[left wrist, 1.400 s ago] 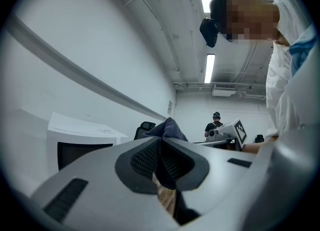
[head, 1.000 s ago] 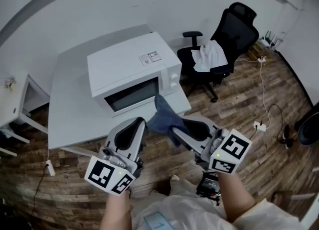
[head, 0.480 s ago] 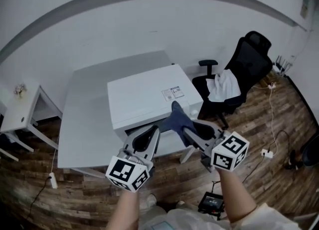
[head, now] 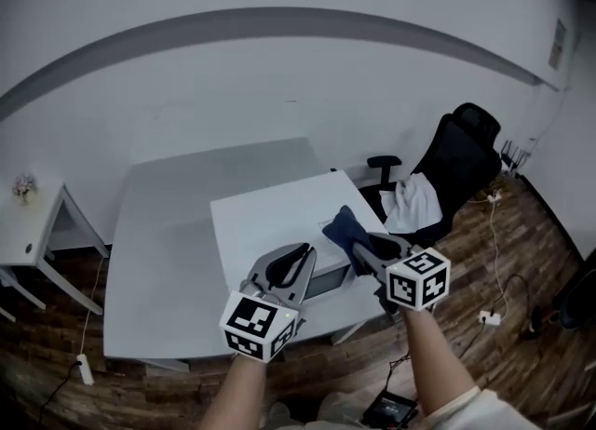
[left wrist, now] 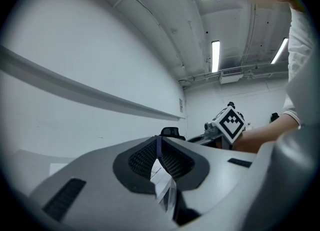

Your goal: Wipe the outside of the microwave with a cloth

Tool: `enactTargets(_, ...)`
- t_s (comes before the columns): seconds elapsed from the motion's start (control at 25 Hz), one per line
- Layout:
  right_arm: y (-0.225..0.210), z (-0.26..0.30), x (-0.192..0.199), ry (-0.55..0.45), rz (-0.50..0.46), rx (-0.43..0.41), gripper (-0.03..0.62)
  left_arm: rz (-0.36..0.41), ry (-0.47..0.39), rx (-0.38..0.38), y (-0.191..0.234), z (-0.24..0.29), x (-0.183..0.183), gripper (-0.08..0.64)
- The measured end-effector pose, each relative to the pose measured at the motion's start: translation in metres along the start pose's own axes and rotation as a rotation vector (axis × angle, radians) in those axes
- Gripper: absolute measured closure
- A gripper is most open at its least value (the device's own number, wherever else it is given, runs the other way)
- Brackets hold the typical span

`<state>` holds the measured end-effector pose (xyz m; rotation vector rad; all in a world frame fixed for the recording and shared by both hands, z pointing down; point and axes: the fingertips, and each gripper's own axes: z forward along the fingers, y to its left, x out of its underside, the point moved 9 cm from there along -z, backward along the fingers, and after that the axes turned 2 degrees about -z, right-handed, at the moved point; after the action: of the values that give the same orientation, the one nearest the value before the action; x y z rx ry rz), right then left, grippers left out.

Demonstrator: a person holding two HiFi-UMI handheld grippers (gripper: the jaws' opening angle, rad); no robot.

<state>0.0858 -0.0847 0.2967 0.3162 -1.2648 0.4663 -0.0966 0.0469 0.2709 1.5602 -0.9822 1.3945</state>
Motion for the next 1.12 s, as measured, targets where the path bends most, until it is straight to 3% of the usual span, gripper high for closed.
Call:
enactTargets(0.16,-0.031,0.027,0.003,0.104,0.016,0.104,0.486,0.003,0.023,-0.01,0.01,0.016,0.006,0.541)
enactTargets(0.44,-0.078,0.054,0.012,0.265,0.003,0.212,0.486,-0.032,0.022,-0.043,0.019,0.037,0.006,0.541)
enactTargets(0.6,-0.094,0.063,0.016,0.326,0.011,0.297,0.486,-0.051,0.018,-0.053,0.021,0.038,0.005,0.541)
enactTargets(0.8,-0.095,0.078,0.026,0.436,-0.049,0.366,0.486,-0.071,0.017,-0.057,0.025,0.029,0.004,0.541)
enactTargets(0.92,-0.091,0.087,0.024,0.44,-0.078,0.382,0.486,-0.076,0.02,-0.055,0.029,0.028,0.005,0.541)
enactTargets(1.12,-0.089,0.087,0.028,0.405,-0.046,0.372,0.486,-0.093,0.036,-0.044,0.028,0.023,0.013,0.541)
